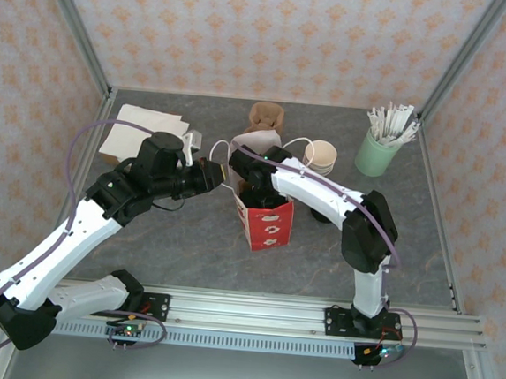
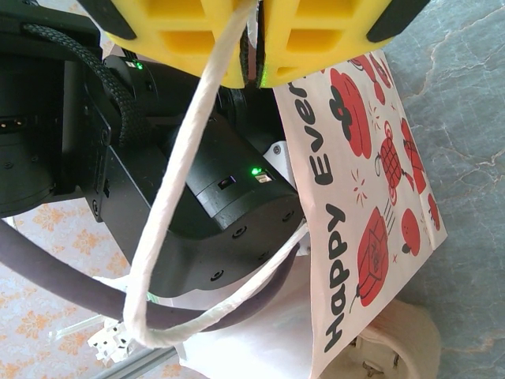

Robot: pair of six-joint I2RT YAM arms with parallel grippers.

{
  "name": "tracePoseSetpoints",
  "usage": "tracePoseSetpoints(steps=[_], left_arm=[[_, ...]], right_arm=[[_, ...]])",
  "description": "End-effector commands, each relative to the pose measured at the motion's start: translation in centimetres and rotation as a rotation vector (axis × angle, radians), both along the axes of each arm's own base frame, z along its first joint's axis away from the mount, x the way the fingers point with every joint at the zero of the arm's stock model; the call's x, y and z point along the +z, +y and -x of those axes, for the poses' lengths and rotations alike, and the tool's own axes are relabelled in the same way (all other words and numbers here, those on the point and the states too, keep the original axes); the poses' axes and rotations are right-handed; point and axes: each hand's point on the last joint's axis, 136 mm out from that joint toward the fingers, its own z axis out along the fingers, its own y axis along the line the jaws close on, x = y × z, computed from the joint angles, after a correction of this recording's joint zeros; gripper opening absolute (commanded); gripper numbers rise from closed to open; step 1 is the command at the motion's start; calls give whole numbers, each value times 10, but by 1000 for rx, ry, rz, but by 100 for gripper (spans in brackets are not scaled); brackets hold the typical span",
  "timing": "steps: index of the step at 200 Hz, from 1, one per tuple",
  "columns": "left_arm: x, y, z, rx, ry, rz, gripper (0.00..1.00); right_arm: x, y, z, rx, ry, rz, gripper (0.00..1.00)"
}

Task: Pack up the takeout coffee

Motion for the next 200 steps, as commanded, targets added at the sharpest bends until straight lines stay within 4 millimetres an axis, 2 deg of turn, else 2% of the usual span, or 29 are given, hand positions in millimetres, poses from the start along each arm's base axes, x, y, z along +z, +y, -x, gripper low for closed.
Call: tracePoseSetpoints(steps=[1, 66, 72, 116, 200], left_arm=[[11, 1, -1, 6, -27, 7, 14], [11, 2, 0, 5, -30, 5, 13], [11, 2, -1, 6, -28, 4, 13], [9, 3, -1, 8, -25, -2, 14], [10, 1, 0, 7, -24, 15, 11]], right_arm=[[7, -3, -15, -5, -69, 11, 77], [17, -4, -16, -12, -89, -6, 95], [17, -4, -15, -12, -90, -8, 100], [24, -5, -17, -15, -107, -13, 99], [53, -5, -25, -32, -159, -38, 99]])
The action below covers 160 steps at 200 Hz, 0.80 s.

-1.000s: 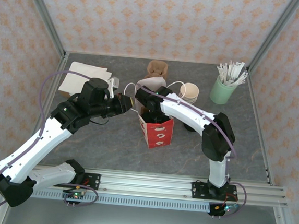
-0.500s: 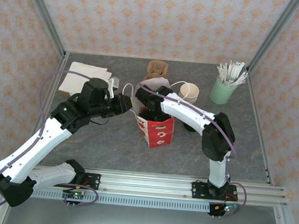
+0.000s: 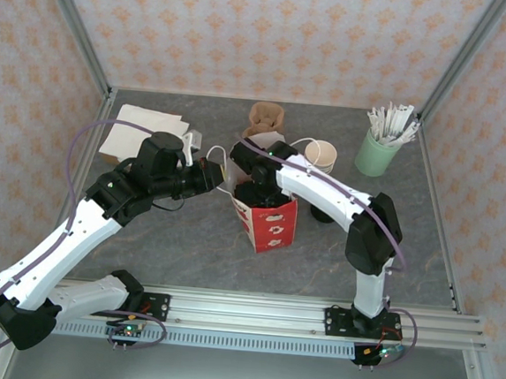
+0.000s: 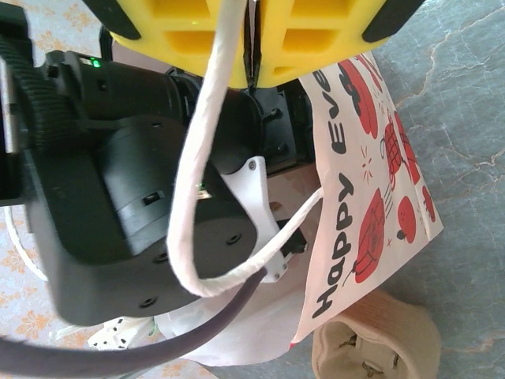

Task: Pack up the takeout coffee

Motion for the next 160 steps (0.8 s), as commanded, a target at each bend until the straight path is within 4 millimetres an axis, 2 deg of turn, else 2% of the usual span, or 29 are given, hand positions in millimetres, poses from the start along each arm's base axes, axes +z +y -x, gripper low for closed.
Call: tracePoseSetpoints(steps=[1, 18, 41, 73, 116, 160], left_arm=[[11, 1, 0, 7, -24, 15, 11], [12, 0, 0, 3, -25, 19, 11], [16, 0, 0, 3, -31, 23, 11], [16, -1, -1, 3, -30, 24, 11], [16, -4, -3, -2, -30, 30, 11], [18, -7, -5, -7, -33, 33, 12]], right_arm=[[27, -8, -8, -21, -61, -3, 99], [34, -9, -12, -25, -72, 1, 99], [53, -11, -18, -26, -104, 8, 99], [88, -11, -23, -31, -156, -29, 99], [123, -13, -24, -36, -206, -71, 100], [175, -13, -27, -48, -314, -180, 95]])
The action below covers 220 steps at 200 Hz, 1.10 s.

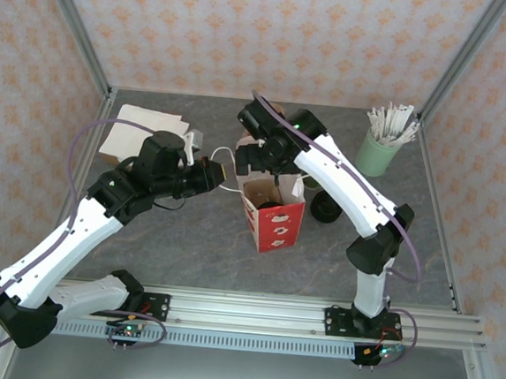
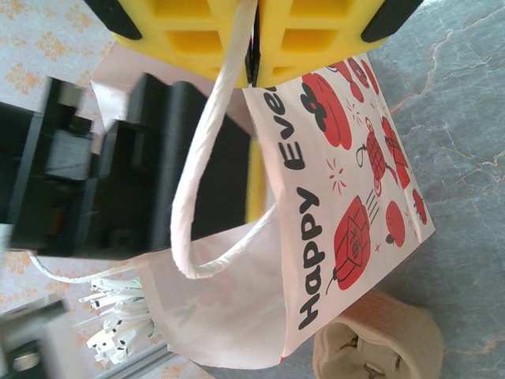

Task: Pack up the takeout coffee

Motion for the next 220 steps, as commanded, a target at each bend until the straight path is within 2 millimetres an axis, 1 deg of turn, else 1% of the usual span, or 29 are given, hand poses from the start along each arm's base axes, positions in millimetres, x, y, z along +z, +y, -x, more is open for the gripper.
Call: tracePoseSetpoints(steps=[1, 18, 53, 59, 71, 79, 97, 115, 135, 152, 174, 199, 220], left_arm=[[19, -5, -3, -4, -39, 35, 12], [20, -5, -5, -1, -42, 32, 20], [23, -6, -7, -5, -49, 25, 29], [25, -7, -8, -8, -52, 27, 33], [28, -8, -9, -14, -59, 29, 46], [30, -9, -9, -18, -63, 28, 53], [36, -6, -10, -20, -86, 3, 75], [48, 3, -9, -9, -131, -48, 87], [64, 17, -10, 20, -192, -105, 99], [76, 28, -9, 55, -241, -142, 100], [84, 48, -7, 125, -289, -187, 100], [88, 73, -1, 207, -328, -242, 100], [89, 92, 6, 271, -358, -274, 100]], right_arm=[[45, -17, 4, -12, -93, -43, 94], [65, -20, 4, -16, -130, -79, 93], [105, -39, 6, -45, -208, -164, 91], [111, -43, 6, -53, -218, -179, 90], [122, -53, 6, -70, -235, -213, 90], [129, -62, 6, -86, -245, -235, 90], [143, -84, 6, -125, -275, -270, 90], [149, -116, 4, -186, -299, -269, 90], [146, -155, 4, -267, -304, -235, 90], [142, -187, 5, -330, -312, -176, 89], [138, -225, 9, -405, -321, -110, 89], [129, -263, 10, -470, -331, 1, 86], [122, -288, 2, -493, -354, 121, 84]])
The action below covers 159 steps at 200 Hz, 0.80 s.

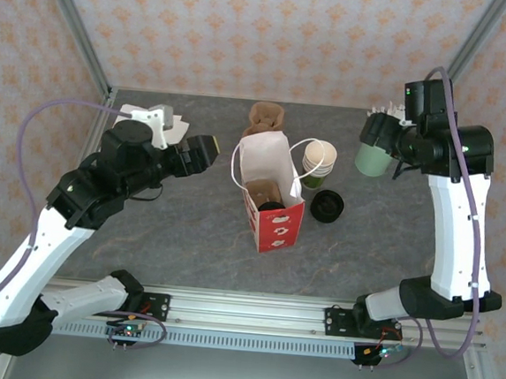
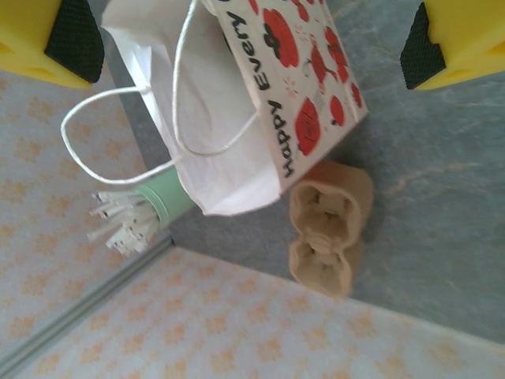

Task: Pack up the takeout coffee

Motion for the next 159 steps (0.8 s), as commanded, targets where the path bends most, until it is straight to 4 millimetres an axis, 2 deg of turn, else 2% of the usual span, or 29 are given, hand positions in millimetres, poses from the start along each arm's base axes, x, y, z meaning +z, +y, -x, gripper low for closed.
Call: tracePoseSetpoints(steps=[1, 26, 86, 106, 136, 159], left_arm=[[-1, 34, 6, 124, -46, -91, 100], [-5, 47, 12, 166, -50, -112, 100], [-9, 49, 15, 163, -32, -132, 100], [-11, 50, 16, 164, -27, -136, 100], [-10, 52, 15, 175, -30, -138, 100], [-9, 52, 14, 181, -30, -137, 100]], right_arm=[[-5, -32, -1, -33, 8, 173, 84], [-15, -43, -25, -39, -2, 248, 83], [-57, -24, -117, 61, 0, 221, 81], [-69, -24, -143, 59, 21, 227, 81], [-93, -30, -171, 48, 79, 247, 77], [-99, -38, -183, 22, 102, 292, 74]])
